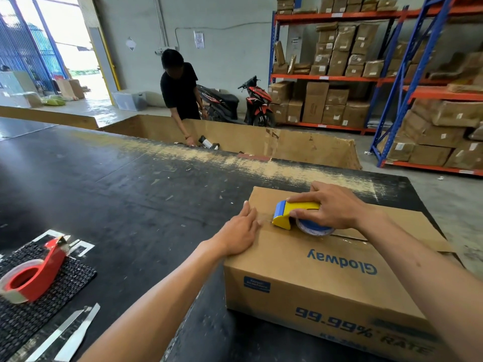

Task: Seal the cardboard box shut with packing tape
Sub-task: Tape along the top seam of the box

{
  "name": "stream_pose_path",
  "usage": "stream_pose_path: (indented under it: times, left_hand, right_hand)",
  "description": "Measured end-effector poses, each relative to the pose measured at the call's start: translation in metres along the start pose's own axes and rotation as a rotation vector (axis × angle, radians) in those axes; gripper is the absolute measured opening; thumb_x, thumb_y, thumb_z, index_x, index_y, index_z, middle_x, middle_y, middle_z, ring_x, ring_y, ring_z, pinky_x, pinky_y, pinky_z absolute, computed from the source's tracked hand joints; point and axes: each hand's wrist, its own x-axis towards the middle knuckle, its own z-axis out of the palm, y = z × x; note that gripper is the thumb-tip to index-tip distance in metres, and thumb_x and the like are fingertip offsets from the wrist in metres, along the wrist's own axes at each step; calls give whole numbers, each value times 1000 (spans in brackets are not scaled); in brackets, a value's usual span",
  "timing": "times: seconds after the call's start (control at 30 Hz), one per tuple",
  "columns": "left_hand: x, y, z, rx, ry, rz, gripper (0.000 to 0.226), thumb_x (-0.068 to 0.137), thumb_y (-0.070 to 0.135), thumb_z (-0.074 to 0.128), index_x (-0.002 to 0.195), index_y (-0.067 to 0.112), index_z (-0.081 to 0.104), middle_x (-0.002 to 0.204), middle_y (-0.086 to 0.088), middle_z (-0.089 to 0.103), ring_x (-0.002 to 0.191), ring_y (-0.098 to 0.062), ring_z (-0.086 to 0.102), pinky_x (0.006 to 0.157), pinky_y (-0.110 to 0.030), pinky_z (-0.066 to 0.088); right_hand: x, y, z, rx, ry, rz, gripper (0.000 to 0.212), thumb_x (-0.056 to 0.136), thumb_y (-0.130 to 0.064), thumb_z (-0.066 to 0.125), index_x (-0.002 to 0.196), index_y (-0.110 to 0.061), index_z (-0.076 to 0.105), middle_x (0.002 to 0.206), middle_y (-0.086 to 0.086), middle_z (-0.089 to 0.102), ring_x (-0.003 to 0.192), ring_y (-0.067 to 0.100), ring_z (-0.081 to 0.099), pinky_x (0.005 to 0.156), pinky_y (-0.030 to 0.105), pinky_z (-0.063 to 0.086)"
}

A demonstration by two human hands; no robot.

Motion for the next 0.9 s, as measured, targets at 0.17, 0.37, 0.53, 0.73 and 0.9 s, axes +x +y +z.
stream_pose_path:
  times: [0.17,0.37,0.53,0.73,0.9]
  left_hand:
    - [-3,-1,-4,-12,-82,17,64,104,52,26,159,24,6,164,-2,-19,151,-26,13,120,-36,13]
    - [-5,0,-3,14,-131,-4,71,100,61,28,158,31,0,163,-1,-22,153,-23,0,122,-38,5]
    - [-11,8,-8,58,-128,4,68,103,55,27,158,26,0,164,-5,-19,152,-24,0,121,-35,4]
    - [-12,8,-8,66,-134,7,68,103,55,26,158,25,2,164,-4,-19,152,-25,6,121,-36,6]
    - [-3,15,-6,392,-85,18,66,103,54,16,158,19,6,165,-15,-9,152,-33,-4,123,-50,2]
  right_hand:
    - [1,1,0,-11,-8,-2,67,77,-88,32,135,-59,51,84,-12,41,72,6,42,57,25,26]
    - [0,7,1,56,-18,-3,63,79,-85,37,135,-59,51,86,-9,44,74,7,44,59,26,28]
    - [-5,13,0,81,-32,-5,63,79,-86,37,134,-60,50,87,-8,47,75,8,44,62,28,31]
    - [-55,69,-12,173,-55,68,66,73,-95,30,128,-66,49,89,-4,51,80,16,50,71,37,43]
    - [-62,74,-11,195,-108,103,66,69,-97,36,127,-67,49,93,-5,50,84,13,49,73,34,42]
